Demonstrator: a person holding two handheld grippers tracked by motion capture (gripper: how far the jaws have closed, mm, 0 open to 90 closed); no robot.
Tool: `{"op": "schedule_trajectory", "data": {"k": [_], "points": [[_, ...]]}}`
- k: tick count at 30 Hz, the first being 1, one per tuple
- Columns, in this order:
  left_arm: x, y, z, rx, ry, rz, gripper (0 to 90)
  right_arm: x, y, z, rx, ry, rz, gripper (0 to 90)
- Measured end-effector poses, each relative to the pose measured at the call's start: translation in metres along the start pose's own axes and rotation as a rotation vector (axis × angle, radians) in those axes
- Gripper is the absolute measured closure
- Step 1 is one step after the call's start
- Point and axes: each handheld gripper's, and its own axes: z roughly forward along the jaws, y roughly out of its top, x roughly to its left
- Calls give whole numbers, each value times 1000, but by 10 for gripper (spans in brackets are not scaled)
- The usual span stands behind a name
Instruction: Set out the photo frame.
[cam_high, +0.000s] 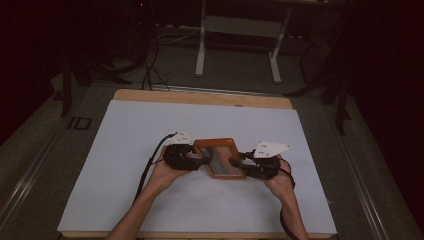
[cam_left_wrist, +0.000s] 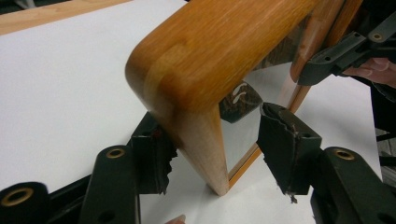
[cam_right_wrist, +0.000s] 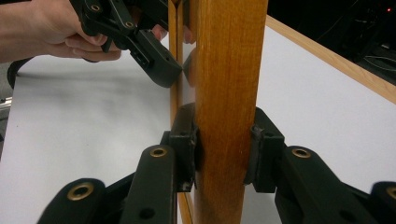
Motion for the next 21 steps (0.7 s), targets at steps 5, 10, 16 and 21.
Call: {"op": "schedule_trajectory", "data": {"k": [5, 10, 16, 21], "points": [[-1, -8, -3, -24, 20, -4, 521, 0, -1, -1, 10, 1, -5, 677], [2, -13, -4, -29, 53, -42, 638, -2, -2, -2, 17, -16, 14, 670], [2, -13, -2, -29, 31, -32, 593, -2, -3, -2, 4, 10, 15, 676], [2, -12, 4, -33, 2, -31, 427, 1, 0, -1, 5, 26, -13, 681]]}}
